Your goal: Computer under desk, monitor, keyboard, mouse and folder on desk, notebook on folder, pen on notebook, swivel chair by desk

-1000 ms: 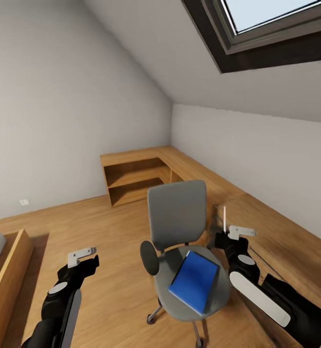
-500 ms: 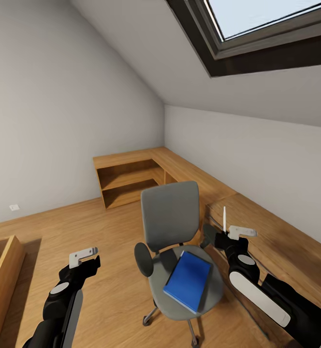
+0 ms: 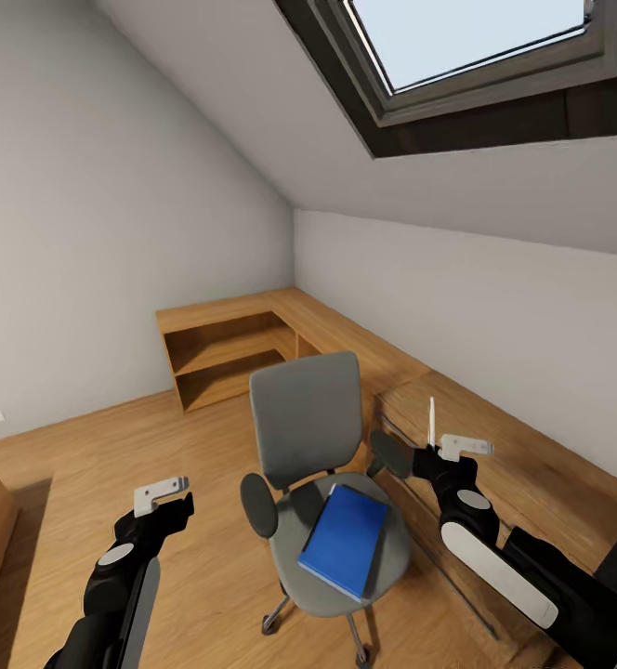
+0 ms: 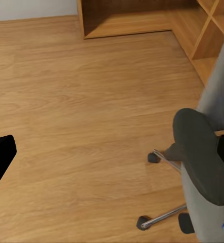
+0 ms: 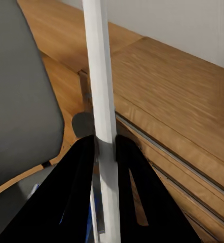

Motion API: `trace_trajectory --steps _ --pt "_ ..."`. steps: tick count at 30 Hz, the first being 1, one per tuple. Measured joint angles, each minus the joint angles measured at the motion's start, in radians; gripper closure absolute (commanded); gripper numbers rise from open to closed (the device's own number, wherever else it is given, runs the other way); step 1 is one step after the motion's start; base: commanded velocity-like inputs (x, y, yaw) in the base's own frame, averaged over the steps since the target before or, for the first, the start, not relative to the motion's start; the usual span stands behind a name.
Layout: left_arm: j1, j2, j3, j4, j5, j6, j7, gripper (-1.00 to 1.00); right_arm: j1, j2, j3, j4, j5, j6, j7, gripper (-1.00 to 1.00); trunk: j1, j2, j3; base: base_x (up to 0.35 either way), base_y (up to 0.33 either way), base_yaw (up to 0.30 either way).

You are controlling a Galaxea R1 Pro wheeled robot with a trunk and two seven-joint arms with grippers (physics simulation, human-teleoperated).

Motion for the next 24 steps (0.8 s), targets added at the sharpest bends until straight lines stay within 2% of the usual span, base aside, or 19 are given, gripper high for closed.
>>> trace_trajectory --steps 5,14,24 --pt "0.0 0.001 0.0 0.001 0.001 0.0 -0.002 -1.0 0.0 0.0 0.0 0.004 -0.016 0.002 0.001 1.0 0.0 0.0 0.006 0.0 0.0 -0.221" --pt "0.0 0.004 0.001 0.012 0.001 0.001 -0.009 -1.0 0.0 -0.001 -0.012 0.04 -0.088 0.007 0.007 1.0 0.0 0.0 0.016 0.0 0.0 -0.234" --pt "0.0 0.005 0.0 0.024 0.0 0.0 -0.009 -1.0 0.0 -0.001 -0.045 0.077 -0.113 0.008 0.008 1.0 0.0 0.0 0.027 0.0 -0.021 -0.239"
